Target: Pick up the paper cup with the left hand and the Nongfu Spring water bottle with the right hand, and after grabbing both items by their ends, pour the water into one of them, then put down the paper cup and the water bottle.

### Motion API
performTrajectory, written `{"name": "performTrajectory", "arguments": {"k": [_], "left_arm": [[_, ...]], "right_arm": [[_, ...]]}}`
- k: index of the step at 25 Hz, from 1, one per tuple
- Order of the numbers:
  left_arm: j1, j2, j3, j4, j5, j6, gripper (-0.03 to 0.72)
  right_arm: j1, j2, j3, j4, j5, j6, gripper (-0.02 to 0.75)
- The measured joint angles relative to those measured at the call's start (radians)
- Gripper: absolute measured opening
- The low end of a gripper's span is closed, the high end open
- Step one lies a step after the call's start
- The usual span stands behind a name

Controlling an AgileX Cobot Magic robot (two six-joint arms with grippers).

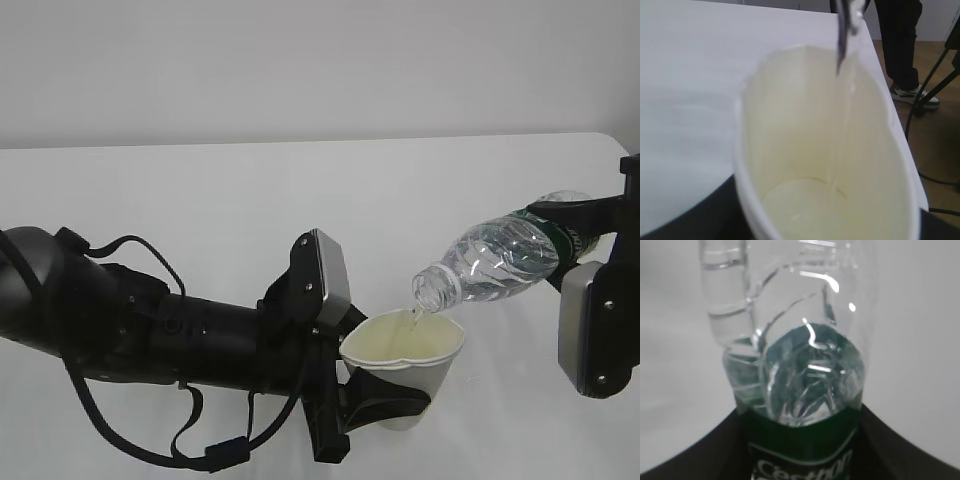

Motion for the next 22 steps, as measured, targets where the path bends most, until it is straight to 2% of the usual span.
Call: {"name": "performTrajectory", "arguments": {"k": [22], "left_arm": [[0.0,0.0,0.0,0.0,0.0,0.0,0.384]], "right_arm": [[0.0,0.0,0.0,0.002,-0.015,-0.002,0.383]]}}
